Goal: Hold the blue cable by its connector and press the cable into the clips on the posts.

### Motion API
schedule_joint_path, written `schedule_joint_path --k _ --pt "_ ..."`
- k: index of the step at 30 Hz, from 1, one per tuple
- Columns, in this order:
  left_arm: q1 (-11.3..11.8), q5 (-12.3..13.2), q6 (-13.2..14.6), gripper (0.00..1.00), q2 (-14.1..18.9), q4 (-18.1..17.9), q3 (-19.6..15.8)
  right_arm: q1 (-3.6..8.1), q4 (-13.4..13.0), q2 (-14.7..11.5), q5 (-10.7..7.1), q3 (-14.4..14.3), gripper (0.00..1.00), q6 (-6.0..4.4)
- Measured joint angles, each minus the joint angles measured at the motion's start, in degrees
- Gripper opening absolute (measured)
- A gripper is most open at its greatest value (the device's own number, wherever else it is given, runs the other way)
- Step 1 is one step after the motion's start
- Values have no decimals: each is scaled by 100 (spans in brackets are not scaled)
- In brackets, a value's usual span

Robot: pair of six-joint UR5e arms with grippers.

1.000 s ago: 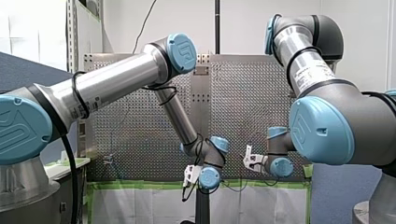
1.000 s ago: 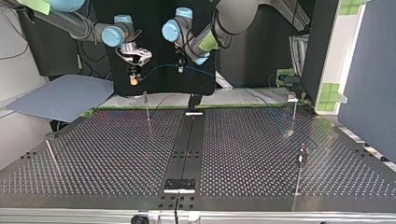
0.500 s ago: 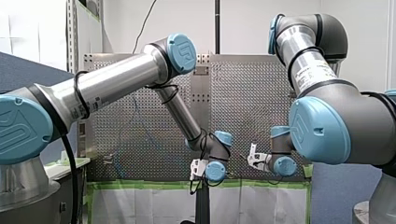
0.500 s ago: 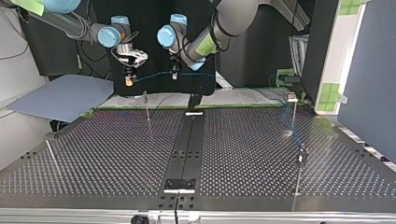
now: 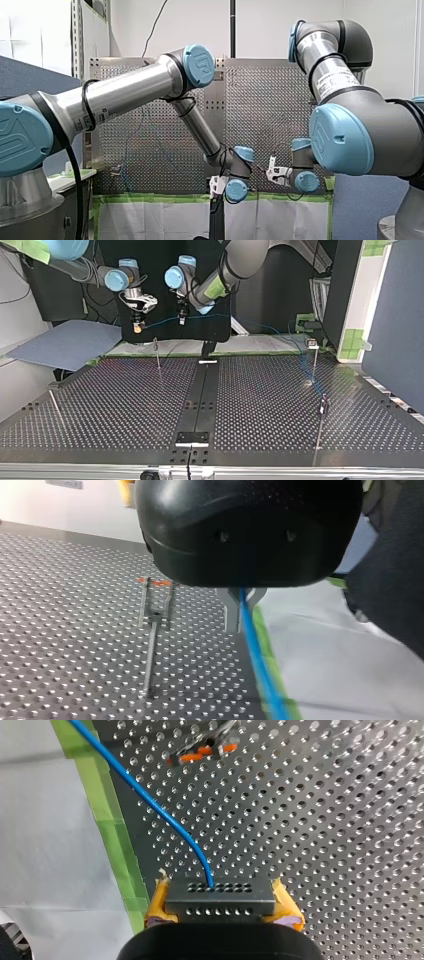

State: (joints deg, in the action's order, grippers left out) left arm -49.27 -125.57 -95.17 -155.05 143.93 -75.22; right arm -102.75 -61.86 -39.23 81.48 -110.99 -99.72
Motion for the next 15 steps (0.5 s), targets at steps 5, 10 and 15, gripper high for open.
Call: schedule_joint_path --k 5,10,15 --pt "18 -36 -8 0 -6 -16 176 105 38 52 -174 173 0 -15" --pt "69 -39 -1 0 -9 -28 282 253 175 58 -371 385 0 -79" --pt "132 28 13 0 -59 -84 368 405 242 61 -575 523 0 -179"
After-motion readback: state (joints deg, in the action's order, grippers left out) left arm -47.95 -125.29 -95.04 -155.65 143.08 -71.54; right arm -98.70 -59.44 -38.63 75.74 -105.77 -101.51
